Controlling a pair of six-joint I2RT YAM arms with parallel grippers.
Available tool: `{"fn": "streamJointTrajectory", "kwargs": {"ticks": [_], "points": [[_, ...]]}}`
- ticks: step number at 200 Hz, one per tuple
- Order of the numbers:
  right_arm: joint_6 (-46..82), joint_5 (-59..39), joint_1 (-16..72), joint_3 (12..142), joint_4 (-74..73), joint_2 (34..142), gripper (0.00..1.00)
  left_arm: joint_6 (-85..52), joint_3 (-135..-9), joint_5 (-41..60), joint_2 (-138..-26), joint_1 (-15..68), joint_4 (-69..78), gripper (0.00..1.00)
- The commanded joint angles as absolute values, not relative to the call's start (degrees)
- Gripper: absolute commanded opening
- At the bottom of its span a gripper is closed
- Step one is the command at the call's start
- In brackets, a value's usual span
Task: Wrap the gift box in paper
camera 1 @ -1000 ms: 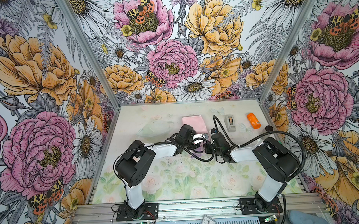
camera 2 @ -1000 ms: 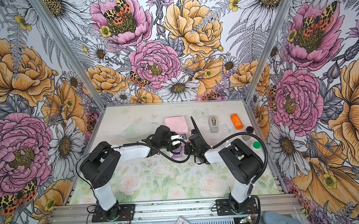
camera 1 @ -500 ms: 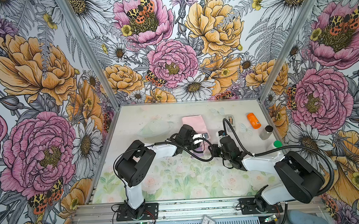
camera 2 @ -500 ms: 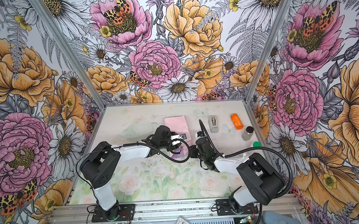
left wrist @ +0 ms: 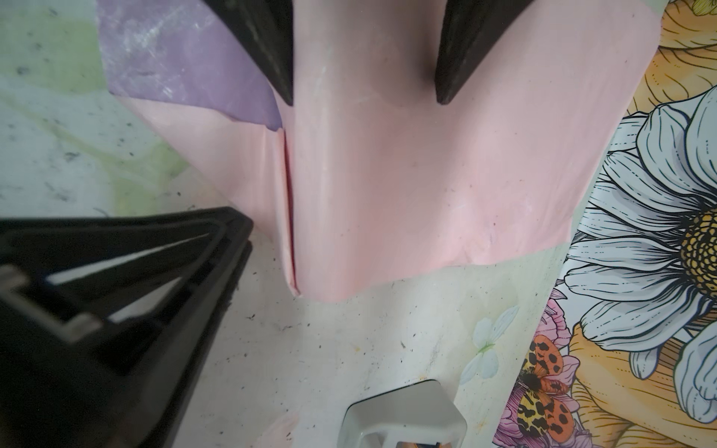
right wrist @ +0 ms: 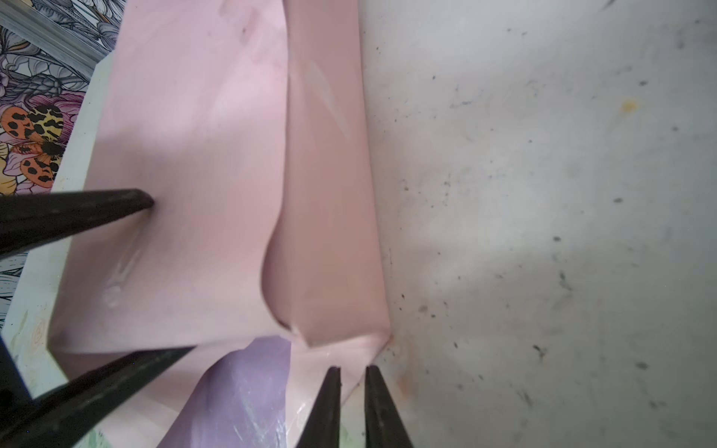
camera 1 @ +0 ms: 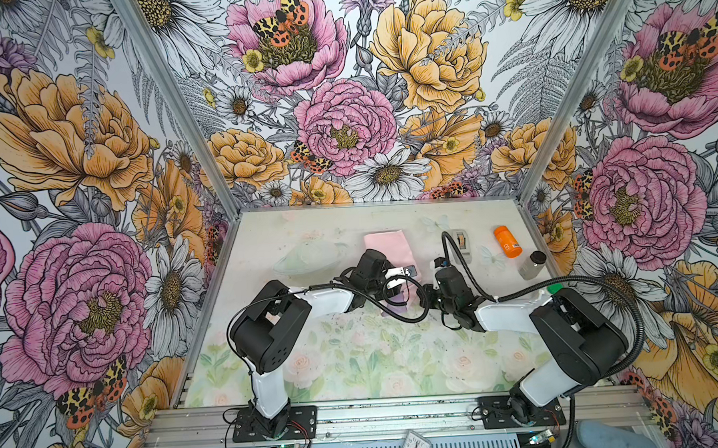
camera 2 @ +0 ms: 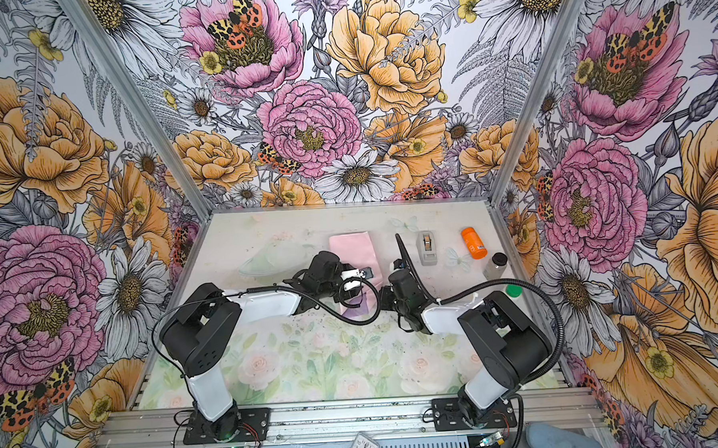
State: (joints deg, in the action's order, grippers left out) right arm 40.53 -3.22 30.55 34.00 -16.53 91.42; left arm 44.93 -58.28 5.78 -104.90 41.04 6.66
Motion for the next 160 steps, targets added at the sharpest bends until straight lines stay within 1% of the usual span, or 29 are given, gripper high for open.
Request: {"fn": "streamJointTrajectory", "kwargs": {"ticks": [1,98,140,160], "points": [[40.38,-3.96,31.22,36.27,-19.18,93.31,0.14,43.59,-56.87,8.54,-106.52,41.30,5.69,0.56],[40.51,-4.73,31.94,37.08,-20.74,99.01,0.12,43.07,-56.47,9.09,-106.75,41.25,6.37,0.56],[41.55,-5.52,33.20,32.69,-21.18,96.22,0.11,42.56,-56.48,9.22,-106.64,41.20,6.80,0.56],[42.18,-6.17,33.75,29.94,-21.15,92.88,0.11,41.05,-56.73,9.89,-105.66,41.24,7.26,0.56]]}}
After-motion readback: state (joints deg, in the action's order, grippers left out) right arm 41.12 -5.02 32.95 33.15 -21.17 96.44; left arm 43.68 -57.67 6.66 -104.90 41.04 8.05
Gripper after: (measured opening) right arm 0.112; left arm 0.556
